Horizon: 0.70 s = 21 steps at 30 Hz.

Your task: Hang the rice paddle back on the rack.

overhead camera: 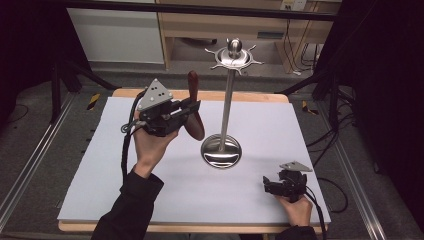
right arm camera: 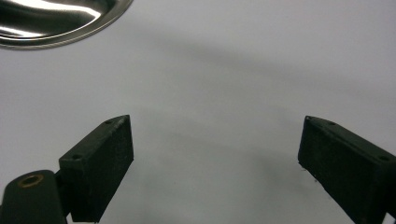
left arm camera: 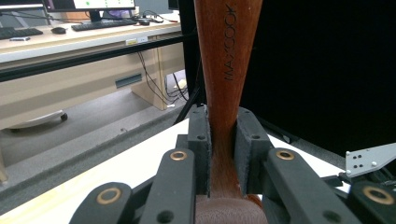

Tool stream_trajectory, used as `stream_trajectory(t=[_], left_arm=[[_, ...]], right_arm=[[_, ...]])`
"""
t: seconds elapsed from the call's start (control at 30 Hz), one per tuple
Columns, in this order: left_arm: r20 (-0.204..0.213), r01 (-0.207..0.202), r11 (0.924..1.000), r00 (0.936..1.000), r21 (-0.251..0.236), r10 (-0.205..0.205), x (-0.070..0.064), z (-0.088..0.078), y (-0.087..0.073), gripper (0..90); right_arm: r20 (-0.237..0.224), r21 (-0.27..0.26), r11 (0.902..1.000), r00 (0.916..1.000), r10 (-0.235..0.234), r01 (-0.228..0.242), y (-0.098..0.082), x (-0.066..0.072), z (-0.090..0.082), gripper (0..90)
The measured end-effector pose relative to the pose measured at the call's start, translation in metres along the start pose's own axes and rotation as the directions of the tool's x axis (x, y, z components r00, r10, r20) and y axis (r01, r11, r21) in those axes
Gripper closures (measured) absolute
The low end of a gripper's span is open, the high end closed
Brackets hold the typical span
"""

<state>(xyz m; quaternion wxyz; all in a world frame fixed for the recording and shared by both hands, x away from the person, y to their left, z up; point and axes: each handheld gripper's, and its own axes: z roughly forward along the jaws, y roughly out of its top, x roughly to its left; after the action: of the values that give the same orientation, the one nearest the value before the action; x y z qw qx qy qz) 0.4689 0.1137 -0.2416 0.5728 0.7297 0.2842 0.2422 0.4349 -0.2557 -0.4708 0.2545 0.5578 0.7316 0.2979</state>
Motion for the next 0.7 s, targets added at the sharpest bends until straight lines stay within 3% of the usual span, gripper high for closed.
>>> stream_trajectory(t=[0.7], left_arm=[[-0.005, -0.001, 0.9994, 1.0, 0.035, 0.001, 0.001, 0.019, 0.013, 77.5]], right_arm=[[-0.005, -0.001, 1.0, 1.0, 0.0, 0.0, 0.0, -0.001, 0.0, 10.7]])
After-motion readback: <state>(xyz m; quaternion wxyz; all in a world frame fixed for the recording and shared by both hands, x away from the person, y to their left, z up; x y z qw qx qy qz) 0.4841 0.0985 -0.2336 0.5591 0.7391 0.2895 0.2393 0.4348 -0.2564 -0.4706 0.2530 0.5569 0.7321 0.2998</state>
